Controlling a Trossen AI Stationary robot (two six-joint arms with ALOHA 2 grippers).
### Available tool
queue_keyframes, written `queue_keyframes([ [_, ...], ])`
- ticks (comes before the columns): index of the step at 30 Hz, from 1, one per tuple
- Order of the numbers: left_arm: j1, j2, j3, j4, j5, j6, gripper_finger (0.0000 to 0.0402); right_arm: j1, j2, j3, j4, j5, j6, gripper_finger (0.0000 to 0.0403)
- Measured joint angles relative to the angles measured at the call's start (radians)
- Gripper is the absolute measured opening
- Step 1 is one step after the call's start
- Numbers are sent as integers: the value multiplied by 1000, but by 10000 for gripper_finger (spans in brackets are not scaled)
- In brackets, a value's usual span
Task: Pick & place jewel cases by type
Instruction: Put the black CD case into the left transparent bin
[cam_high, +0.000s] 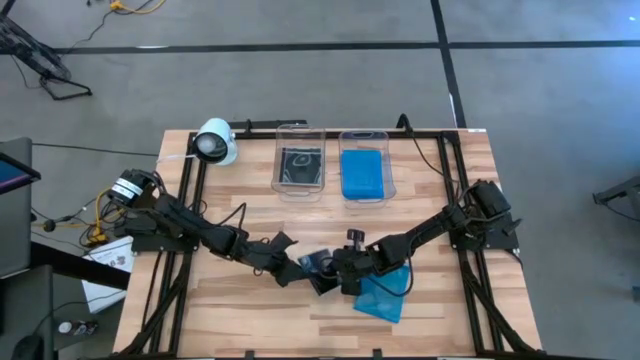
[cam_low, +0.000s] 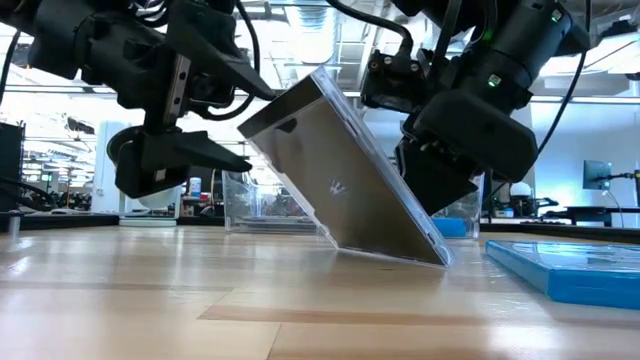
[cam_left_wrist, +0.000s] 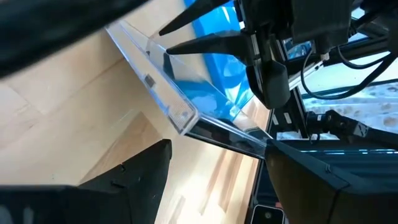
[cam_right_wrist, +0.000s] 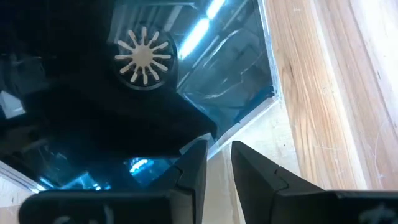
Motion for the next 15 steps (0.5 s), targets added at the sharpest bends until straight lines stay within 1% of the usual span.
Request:
queue_keyframes([
  [5, 0, 0, -1, -6, -4, -1, 255, 0, 0, -1, -4, 0, 0, 70],
  [15, -2, -2, -1, -33, -122, -31, 255, 2, -2, -2, -22, 0, 0, 70],
])
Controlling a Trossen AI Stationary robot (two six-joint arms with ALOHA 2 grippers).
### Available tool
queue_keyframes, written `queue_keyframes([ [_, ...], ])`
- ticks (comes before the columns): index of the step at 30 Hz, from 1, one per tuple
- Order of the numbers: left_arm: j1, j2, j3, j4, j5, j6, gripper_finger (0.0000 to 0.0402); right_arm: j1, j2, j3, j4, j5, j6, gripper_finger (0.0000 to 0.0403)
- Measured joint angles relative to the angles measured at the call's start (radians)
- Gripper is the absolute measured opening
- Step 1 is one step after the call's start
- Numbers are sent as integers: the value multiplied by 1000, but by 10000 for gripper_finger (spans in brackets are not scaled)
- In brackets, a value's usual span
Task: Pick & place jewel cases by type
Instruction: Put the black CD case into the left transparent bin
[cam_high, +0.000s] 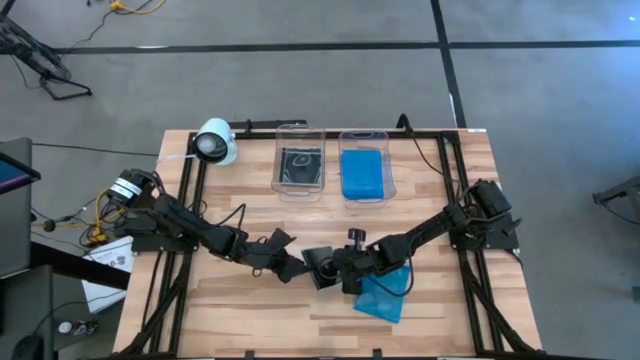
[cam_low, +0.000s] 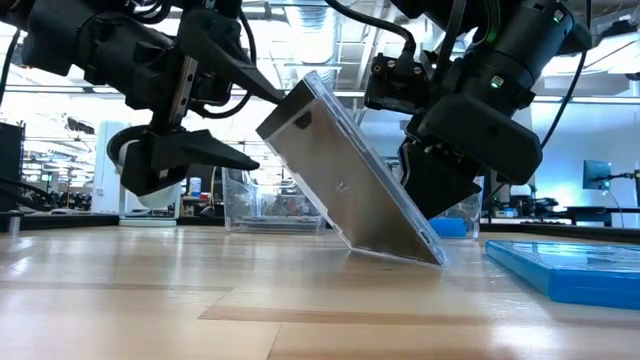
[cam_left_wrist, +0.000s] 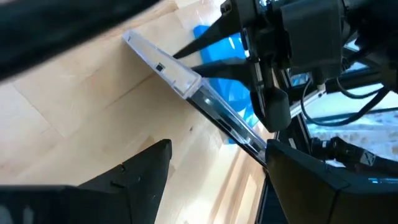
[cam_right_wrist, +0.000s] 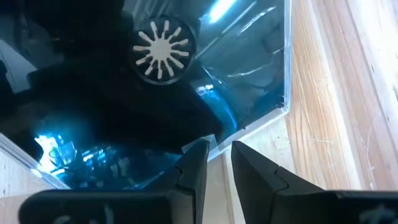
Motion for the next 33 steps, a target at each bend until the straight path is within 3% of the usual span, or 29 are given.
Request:
queue_keyframes([
  [33, 3, 6, -4, 170, -70, 136, 255, 2, 4, -1, 6, -12, 0, 70],
])
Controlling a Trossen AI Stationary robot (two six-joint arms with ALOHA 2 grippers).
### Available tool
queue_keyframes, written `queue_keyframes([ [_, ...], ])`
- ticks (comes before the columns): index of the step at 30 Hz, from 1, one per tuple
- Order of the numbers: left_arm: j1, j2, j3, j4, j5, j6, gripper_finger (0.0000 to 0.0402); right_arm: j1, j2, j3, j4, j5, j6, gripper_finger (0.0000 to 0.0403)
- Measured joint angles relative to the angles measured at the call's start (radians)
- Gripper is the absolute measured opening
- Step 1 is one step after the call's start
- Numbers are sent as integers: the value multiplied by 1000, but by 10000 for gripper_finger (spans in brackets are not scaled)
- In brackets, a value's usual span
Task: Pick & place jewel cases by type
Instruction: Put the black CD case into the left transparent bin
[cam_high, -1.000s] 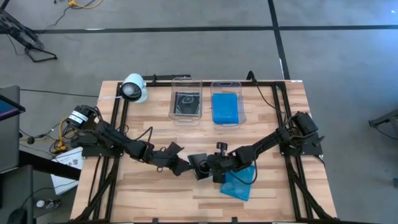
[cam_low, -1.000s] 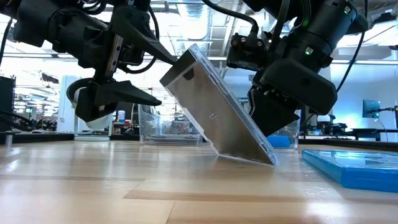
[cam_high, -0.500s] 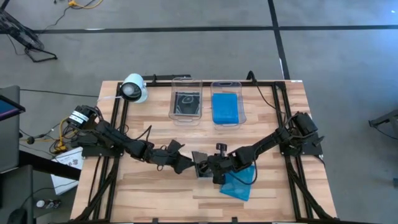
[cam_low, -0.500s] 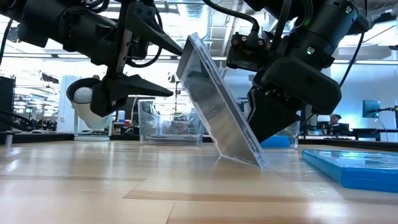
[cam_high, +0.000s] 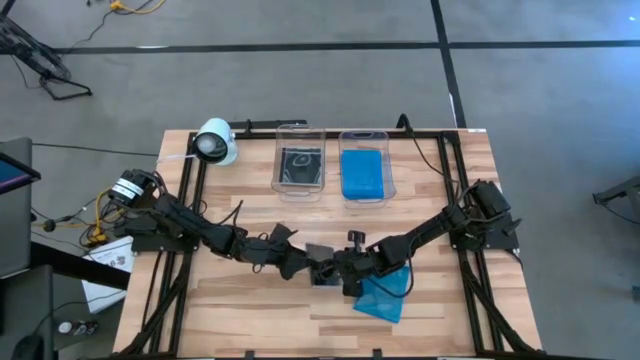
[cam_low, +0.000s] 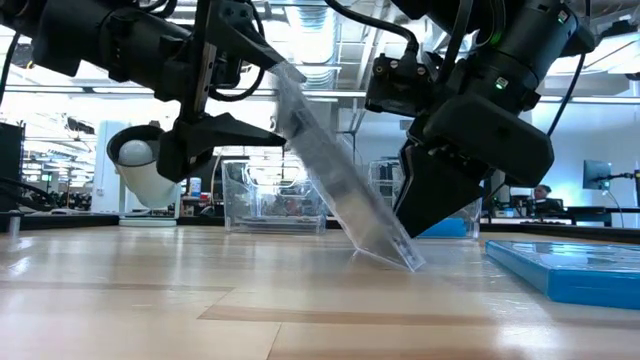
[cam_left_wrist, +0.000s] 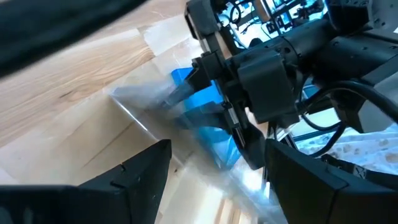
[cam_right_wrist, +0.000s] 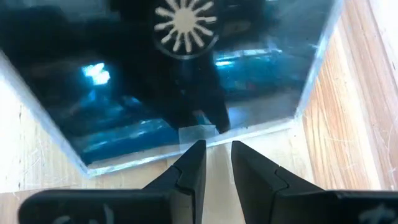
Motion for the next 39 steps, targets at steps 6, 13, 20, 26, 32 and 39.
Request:
queue_keyframes([
  [6, 0, 0, 0, 4, 3, 2, 255, 0, 0, 0, -1, 1, 0, 70],
  [13, 0, 0, 0, -4, -11, 4, 254, 0, 0, 0, 0, 6, 0, 70],
  [20, -1, 0, 0, -101, -11, -34, 216, 0, 0, 0, 5, 7, 0, 70],
  [26, -1, -1, 1, -133, -12, -39, 167, 0, -1, 0, 5, 7, 0, 70],
  [32, -2, -2, 1, -160, -12, -34, 128, 0, -1, 0, 5, 7, 0, 70],
  [39, -1, -2, 1, -167, -13, -36, 90, 0, -3, 0, 6, 8, 0, 70],
])
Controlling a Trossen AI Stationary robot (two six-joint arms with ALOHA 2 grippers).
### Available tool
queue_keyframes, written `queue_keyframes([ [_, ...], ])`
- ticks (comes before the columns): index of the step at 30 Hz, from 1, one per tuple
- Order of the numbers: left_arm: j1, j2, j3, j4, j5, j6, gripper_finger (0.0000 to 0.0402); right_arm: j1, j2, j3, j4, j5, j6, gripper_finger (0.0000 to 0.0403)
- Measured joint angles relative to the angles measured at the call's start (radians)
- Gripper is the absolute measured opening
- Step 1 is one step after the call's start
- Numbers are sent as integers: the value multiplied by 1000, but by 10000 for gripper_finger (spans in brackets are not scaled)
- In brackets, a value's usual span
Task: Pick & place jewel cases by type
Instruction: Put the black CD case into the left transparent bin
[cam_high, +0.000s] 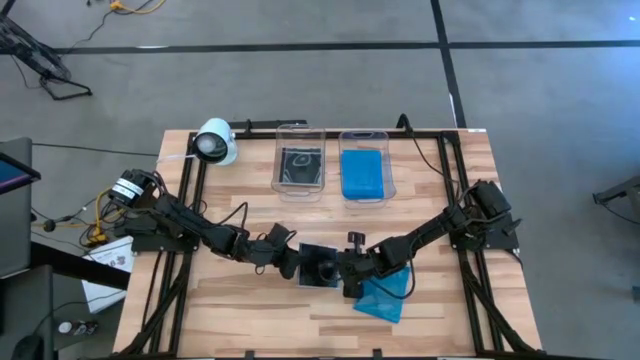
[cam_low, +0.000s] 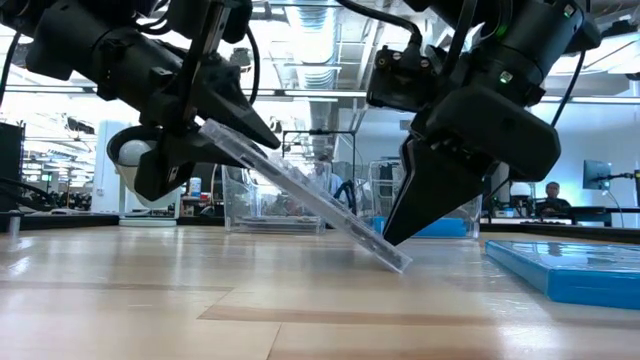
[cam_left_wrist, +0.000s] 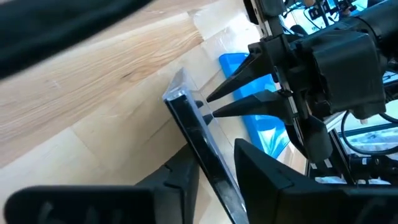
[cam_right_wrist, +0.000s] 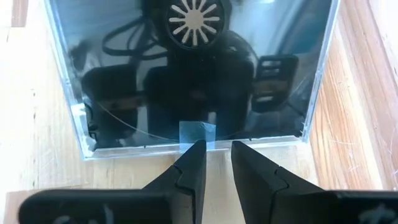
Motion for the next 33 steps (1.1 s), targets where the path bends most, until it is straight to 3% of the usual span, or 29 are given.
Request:
queue_keyframes([
  [5, 0, 0, 0, -12, -8, 0, 79, 12, -1, 2, -3, 12, -45, 70],
  [10, -1, 0, 0, -35, -32, 13, 77, 51, -5, 21, -6, 123, -93, 70],
  [17, -1, 0, 0, -38, -50, 14, 77, 53, -6, 39, -33, 143, -98, 70],
  [27, -1, 0, 1, -44, -69, 30, 76, 98, -45, 40, -63, 333, -124, 70],
  [33, -1, -1, 2, -33, -77, 33, 47, 133, -95, 40, -111, 404, -124, 70],
])
